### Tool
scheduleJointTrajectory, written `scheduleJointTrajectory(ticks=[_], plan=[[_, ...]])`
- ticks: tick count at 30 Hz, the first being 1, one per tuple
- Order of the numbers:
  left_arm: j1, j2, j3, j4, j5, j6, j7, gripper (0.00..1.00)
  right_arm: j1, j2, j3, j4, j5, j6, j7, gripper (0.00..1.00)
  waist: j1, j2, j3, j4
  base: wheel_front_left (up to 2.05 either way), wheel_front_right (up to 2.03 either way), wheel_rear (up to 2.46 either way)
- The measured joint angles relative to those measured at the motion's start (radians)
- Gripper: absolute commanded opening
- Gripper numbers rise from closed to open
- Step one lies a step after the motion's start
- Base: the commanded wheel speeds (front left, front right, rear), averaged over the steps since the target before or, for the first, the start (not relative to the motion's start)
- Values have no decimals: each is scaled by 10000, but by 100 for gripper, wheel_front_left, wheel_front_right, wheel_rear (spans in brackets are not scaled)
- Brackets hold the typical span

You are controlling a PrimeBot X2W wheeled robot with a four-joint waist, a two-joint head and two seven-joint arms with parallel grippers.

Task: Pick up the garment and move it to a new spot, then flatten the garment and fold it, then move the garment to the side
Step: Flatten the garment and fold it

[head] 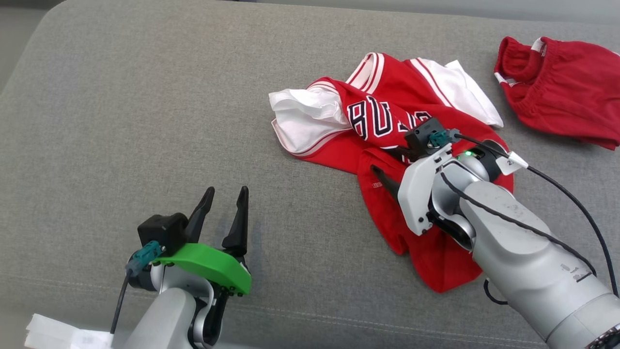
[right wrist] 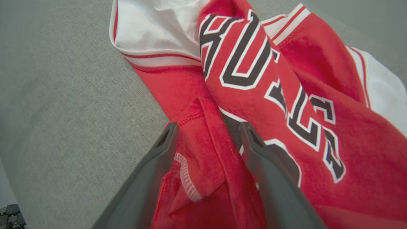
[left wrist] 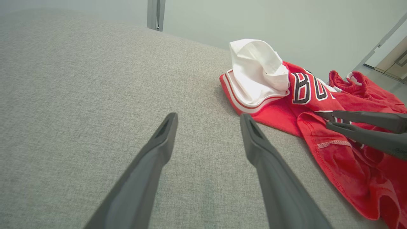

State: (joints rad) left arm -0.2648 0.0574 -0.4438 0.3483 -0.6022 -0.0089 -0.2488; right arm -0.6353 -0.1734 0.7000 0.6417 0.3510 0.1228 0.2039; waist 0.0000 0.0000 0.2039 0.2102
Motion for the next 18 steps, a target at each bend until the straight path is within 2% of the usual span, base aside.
scheduleJointTrajectory(ticks=[5, 6, 7, 8, 9, 18], plan=[[2, -36, 188, -17, 63, -10, 0, 100, -231, 6, -48, 443, 0, -2, 12, 100, 0, 0, 102, 114, 0, 0, 0], [2, -36, 219, -21, 75, -12, 0, 100, -236, 21, -46, 543, 0, -2, 77, 66, 0, 0, 108, 128, 0, 0, 0], [3, -38, 236, -23, 75, -12, 0, 100, -236, 35, -40, 639, 0, -2, 96, 49, 0, 0, 111, 138, 0, 0, 0], [5, -38, 249, -25, 81, -15, 0, 100, -237, 40, -36, 723, 0, -2, 96, 38, 0, 0, 113, 147, 0, 0, 0], [7, -42, 267, -25, 88, -48, 0, 100, -244, 44, -36, 803, 2, -2, 98, 1, 0, 0, 113, 155, 0, 0, 0], [114, -69, 525, -21, 163, -88, 0, 100, -555, 188, -10, 1095, -4, 0, -230, 0, 0, 0, 36, 128, 0, 0, 0]])
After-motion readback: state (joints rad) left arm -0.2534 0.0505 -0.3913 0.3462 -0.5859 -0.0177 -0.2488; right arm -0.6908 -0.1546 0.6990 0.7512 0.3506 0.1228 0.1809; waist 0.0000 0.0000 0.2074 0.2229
